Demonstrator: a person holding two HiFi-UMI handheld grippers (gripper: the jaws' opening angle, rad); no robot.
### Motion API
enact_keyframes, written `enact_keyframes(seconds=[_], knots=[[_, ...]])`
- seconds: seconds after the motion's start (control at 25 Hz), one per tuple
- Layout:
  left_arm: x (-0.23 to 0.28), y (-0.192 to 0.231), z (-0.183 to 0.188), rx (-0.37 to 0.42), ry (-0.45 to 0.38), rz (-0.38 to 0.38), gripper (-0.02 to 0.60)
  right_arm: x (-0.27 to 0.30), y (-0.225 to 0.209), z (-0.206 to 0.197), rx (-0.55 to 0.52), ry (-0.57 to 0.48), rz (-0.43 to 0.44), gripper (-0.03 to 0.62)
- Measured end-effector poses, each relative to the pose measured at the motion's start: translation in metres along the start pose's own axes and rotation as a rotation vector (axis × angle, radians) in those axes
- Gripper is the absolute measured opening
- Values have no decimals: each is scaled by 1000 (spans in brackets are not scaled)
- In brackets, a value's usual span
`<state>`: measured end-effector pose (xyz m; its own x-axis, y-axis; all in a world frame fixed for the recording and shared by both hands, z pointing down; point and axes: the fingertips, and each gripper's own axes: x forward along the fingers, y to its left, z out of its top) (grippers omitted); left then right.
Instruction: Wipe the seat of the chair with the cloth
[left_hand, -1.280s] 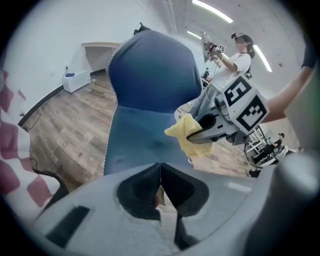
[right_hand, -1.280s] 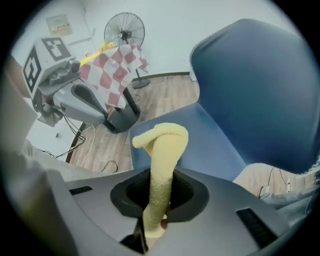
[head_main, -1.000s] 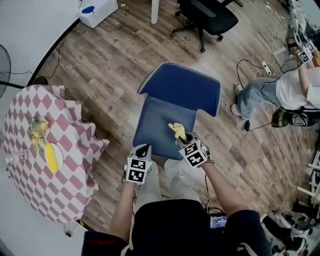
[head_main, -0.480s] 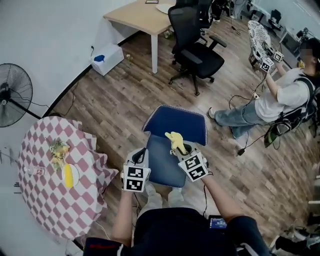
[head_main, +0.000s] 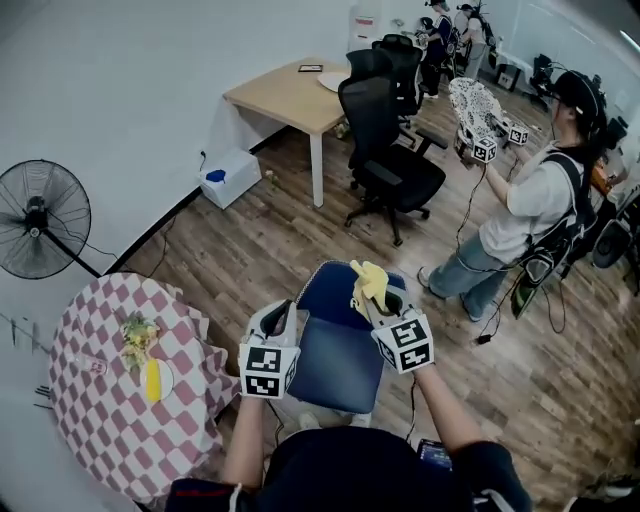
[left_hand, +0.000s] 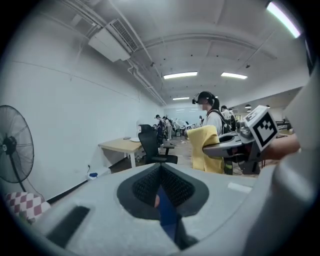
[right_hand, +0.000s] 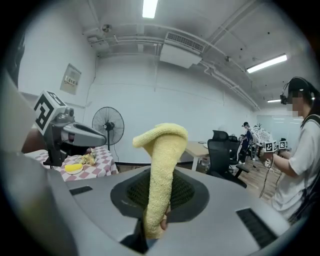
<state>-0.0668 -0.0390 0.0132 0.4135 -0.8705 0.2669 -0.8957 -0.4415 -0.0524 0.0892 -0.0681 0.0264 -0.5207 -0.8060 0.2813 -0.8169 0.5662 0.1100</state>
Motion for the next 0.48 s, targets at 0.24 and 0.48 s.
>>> enact_keyframes(seconds=[0.24,0.48], knots=[[-19,-4,53,46,-126,9,17,-26,-19,45,-6,-96,-54,49],[-29,-7,77,63,-197,-13,18,-43,-16,61,8,-158,-73,49]])
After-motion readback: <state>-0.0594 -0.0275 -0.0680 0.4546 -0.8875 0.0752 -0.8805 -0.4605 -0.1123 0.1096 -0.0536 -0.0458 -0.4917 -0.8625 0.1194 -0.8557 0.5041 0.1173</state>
